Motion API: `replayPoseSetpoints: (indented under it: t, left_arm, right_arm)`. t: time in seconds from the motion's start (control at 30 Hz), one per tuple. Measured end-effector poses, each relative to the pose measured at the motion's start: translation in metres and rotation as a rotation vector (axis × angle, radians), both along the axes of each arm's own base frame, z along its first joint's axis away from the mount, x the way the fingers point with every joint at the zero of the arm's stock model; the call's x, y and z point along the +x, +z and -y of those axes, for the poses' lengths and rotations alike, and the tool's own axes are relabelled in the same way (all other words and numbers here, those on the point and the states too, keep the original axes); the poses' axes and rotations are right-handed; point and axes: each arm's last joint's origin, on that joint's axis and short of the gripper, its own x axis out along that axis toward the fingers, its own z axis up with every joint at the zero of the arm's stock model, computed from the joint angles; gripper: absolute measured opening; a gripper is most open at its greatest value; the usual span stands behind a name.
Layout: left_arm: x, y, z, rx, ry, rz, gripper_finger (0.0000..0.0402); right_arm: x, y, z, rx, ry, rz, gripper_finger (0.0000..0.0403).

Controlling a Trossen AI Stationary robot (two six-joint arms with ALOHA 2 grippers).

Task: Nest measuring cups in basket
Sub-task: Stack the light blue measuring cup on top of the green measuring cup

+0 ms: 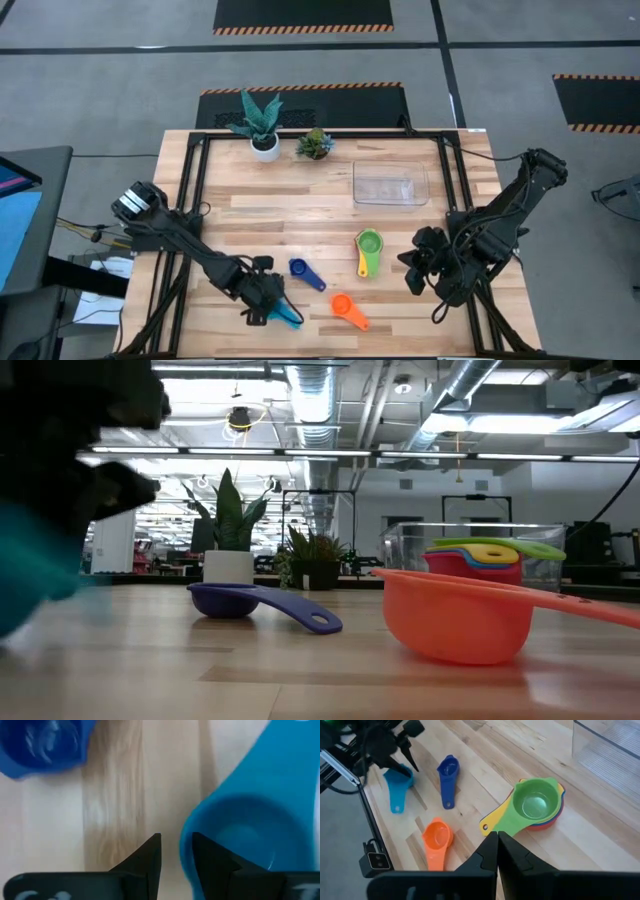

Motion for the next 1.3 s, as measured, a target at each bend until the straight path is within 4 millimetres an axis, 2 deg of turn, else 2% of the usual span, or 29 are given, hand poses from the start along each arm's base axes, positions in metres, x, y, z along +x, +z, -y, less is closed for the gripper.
replayPoseSetpoints:
  t: [0.1, 0.33, 0.4, 0.47, 0.57, 0.67, 0.83, 0.93, 1.03, 1.13, 1.3]
  left_arm:
    - [0.003, -0.009, 0.002, -0.005, -0.003, -0.022, 0.0098]
    - [0.005, -0.009, 0.003, -0.003, -0.005, -0.009, 0.0093]
    - [0.007, -0.009, 0.002, -0.012, -0.001, -0.009, 0.0069]
    - [0.011, -0.007, -0.002, -0.022, 0.023, -0.001, 0.0024]
    - [0.024, 0.007, -0.008, -0.004, 0.025, 0.018, 0.0009]
    - [0.049, 0.04, -0.018, 0.077, -0.055, 0.079, 0.0005]
    - [0.094, 0.113, -0.045, 0.333, -0.257, 0.308, 0.0002]
    - [0.113, 0.138, -0.074, 0.481, -0.382, 0.386, 0.0002]
    - [0.126, 0.146, -0.106, 0.583, -0.547, 0.41, 0.0001]
    - [0.138, 0.146, -0.132, 0.647, -0.687, 0.459, 0.0001]
    - [0.163, 0.128, -0.153, 0.614, -0.731, 0.526, 0.0]
  right_arm:
    - [0.0, 0.0, 0.0, 0.002, 0.001, 0.0, 0.0027]
    - [0.0, 0.0, -0.001, 0.019, 0.014, -0.02, 0.0027]
    - [0.0, 0.0, -0.001, 0.019, 0.014, -0.02, 0.0027]
    - [0.0, 0.0, -0.001, 0.019, 0.014, -0.02, 0.0027]
    - [-0.001, -0.001, 0.0, 0.015, 0.014, -0.023, 0.0026]
    - [-0.001, -0.001, 0.0, 0.016, 0.014, -0.022, 0.0027]
    - [0.0, -0.001, -0.001, 0.017, 0.014, -0.021, 0.0025]
    - [0.0, 0.0, -0.001, 0.031, 0.016, -0.015, 0.0025]
    - [0.002, 0.002, -0.004, 0.064, 0.028, 0.005, 0.0026]
    - [0.005, 0.007, -0.011, 0.061, 0.105, 0.059, 0.0025]
    - [0.005, 0.017, -0.021, 0.013, 0.199, 0.171, 0.0021]
